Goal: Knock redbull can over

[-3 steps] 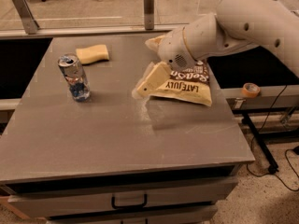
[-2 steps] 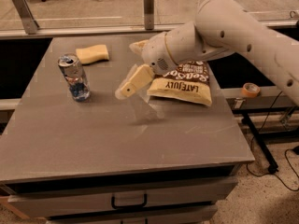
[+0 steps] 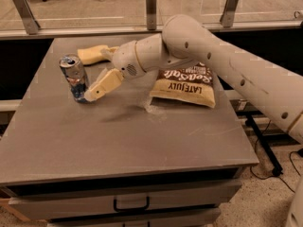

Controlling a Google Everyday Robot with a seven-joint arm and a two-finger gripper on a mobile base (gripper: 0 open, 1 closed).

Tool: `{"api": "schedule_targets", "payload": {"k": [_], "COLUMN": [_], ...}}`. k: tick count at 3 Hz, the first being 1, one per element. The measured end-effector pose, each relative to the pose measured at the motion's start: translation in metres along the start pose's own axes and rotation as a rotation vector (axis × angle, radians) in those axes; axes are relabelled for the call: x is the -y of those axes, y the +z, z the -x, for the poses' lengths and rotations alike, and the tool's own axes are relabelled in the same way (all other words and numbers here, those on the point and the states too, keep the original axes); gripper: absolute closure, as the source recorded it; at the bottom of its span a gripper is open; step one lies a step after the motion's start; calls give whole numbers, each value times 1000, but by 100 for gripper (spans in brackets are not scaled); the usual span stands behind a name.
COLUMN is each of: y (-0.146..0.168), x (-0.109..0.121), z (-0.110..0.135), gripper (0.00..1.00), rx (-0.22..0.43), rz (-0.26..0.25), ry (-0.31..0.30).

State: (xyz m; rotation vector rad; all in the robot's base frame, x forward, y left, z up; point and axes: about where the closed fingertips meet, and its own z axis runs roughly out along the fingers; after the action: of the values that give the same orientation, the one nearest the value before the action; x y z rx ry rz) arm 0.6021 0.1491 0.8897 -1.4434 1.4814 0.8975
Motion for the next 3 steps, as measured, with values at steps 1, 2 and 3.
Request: {"api": "schedule_targets", "payload": {"k": [1, 2, 3], "y": [43, 71, 63], "x": [-10, -15, -8], "z": [10, 21, 20], "gripper": [18, 42, 65], "rx": [82, 115, 79], "rz": [98, 172, 149], "ry": [-19, -59, -106]}}
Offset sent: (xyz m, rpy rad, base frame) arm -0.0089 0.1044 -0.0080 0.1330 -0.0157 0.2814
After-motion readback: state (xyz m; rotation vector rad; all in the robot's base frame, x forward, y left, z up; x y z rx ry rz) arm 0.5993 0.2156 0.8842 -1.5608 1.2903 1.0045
